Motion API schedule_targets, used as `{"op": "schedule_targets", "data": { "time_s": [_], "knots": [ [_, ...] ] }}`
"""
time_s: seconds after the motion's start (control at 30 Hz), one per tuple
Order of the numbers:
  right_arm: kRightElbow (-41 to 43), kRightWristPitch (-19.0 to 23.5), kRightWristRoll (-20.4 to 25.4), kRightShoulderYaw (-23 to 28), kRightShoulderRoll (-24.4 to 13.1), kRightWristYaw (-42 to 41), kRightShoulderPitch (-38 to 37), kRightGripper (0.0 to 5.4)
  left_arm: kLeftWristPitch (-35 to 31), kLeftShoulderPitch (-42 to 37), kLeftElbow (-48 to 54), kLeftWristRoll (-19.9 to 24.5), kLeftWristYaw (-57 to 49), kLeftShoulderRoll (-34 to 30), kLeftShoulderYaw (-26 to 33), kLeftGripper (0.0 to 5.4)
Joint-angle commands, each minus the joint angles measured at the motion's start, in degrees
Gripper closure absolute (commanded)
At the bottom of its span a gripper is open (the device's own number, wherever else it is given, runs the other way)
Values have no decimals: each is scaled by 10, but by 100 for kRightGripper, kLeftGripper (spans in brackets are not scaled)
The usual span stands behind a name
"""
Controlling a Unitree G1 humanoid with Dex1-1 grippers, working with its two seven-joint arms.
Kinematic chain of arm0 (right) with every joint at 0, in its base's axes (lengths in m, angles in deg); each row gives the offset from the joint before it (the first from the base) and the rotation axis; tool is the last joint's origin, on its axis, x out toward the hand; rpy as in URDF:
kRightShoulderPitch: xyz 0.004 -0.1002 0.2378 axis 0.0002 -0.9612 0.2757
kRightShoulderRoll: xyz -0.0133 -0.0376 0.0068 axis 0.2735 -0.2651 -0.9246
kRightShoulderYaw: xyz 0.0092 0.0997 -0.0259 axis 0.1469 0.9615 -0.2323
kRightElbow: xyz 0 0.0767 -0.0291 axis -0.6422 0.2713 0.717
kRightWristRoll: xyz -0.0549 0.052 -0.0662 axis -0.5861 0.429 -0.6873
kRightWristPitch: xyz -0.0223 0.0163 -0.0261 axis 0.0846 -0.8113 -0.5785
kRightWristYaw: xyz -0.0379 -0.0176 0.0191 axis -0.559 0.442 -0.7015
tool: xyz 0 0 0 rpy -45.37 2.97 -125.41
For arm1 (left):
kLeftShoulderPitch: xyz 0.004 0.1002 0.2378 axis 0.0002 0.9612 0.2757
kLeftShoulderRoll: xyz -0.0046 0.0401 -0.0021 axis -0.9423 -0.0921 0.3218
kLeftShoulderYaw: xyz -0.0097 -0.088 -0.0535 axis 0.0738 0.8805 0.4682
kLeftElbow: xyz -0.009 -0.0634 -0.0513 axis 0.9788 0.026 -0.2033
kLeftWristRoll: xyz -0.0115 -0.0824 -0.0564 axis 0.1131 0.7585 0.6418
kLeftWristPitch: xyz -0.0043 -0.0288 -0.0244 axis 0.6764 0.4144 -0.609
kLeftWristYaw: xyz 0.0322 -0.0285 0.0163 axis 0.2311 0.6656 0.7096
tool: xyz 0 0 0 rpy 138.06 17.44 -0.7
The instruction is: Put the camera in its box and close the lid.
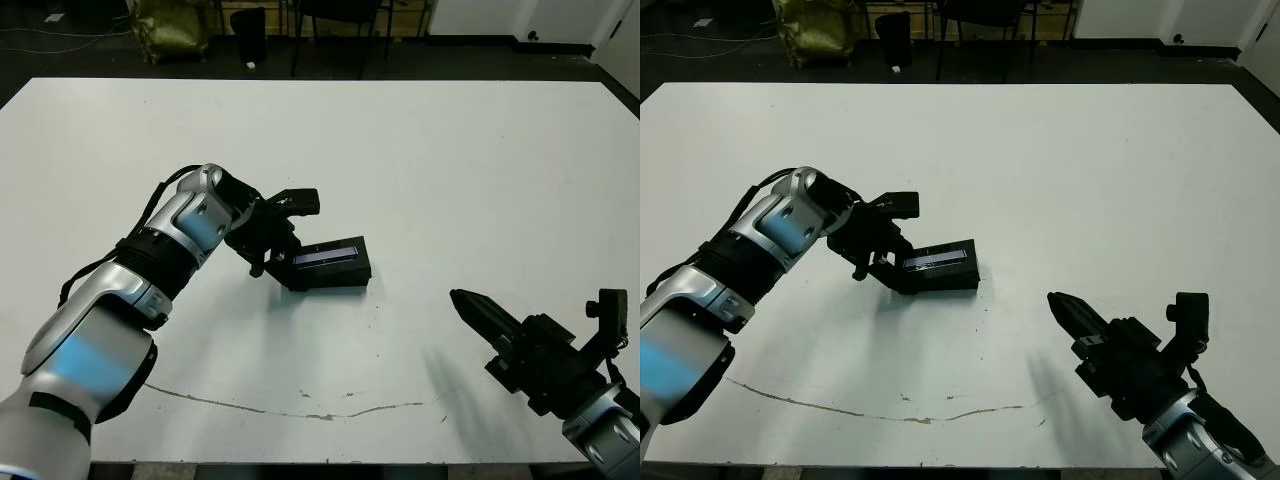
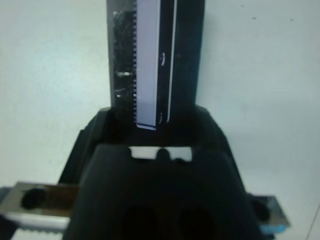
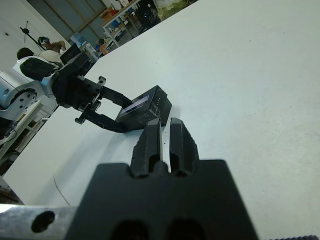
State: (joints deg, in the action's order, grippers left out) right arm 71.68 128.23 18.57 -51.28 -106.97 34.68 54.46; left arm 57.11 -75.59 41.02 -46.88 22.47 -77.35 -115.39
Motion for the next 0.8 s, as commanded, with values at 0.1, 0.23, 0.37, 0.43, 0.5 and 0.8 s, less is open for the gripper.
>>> {"op": "schedule_targets", "data": {
  "time_s": [0.1, 0.23, 0.37, 0.43, 0.5, 0.8],
  "knots": [
    [6, -2, 0, 0, -1, 8, -11, 540, 23, -4, -19, -18, -5, 38, -20, 319],
    [11, -3, 1, -2, -1, 10, -14, 540, 26, -7, -25, -26, -1, 45, -25, 319],
    [13, -4, -2, -5, 0, 13, -15, 540, 37, -12, -31, -32, 12, 51, -32, 319],
    [13, -5, -3, -7, 1, 12, -16, 540, 31, -14, -33, -38, 14, 56, -36, 319],
    [15, -7, -8, -8, 0, 13, -17, 540, 23, -14, -31, -49, 12, 60, -44, 323],
    [16, -12, -8, -13, 4, 12, -22, 540, 36, -15, -34, -75, 31, 65, -70, 334]
  ]
}}
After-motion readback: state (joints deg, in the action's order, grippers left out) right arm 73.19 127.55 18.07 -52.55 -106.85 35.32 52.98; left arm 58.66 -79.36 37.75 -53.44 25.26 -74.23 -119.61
